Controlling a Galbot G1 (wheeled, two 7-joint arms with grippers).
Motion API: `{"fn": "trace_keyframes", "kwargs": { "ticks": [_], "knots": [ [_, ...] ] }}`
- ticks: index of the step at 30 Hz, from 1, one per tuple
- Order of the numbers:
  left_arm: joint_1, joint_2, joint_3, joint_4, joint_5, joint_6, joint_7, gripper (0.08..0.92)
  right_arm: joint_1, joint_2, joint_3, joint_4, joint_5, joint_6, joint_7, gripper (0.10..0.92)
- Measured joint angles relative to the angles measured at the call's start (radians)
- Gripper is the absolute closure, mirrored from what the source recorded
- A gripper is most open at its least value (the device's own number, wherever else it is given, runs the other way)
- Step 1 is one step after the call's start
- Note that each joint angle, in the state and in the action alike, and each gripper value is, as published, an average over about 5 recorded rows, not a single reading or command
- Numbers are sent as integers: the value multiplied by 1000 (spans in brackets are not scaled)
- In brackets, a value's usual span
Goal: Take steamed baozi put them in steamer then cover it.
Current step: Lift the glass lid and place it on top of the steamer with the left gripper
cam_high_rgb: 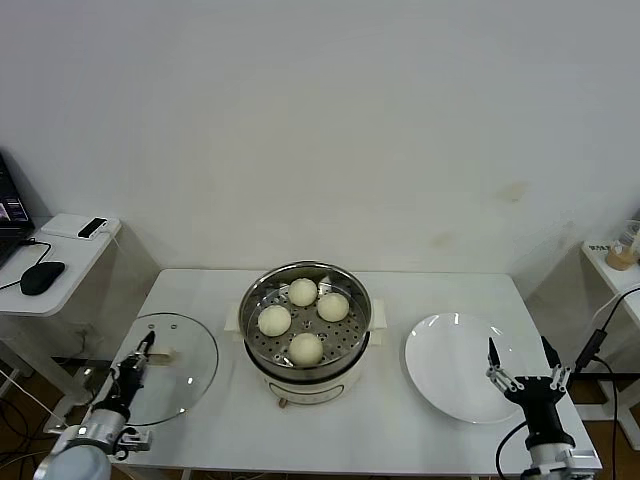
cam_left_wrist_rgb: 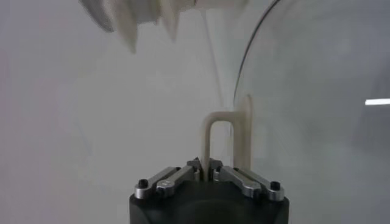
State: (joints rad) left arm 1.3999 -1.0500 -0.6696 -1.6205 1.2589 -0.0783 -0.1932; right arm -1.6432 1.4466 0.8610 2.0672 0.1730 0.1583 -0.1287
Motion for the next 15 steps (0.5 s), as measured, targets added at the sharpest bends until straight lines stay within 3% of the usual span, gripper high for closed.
{"fn": "trace_keyframes", "kwargs": {
  "ticks": [15],
  "knots": [
    [90,94,-153,-236,-193,84,124,850,-17,-3,-17,4,-27,21,-16,203]
  ]
}}
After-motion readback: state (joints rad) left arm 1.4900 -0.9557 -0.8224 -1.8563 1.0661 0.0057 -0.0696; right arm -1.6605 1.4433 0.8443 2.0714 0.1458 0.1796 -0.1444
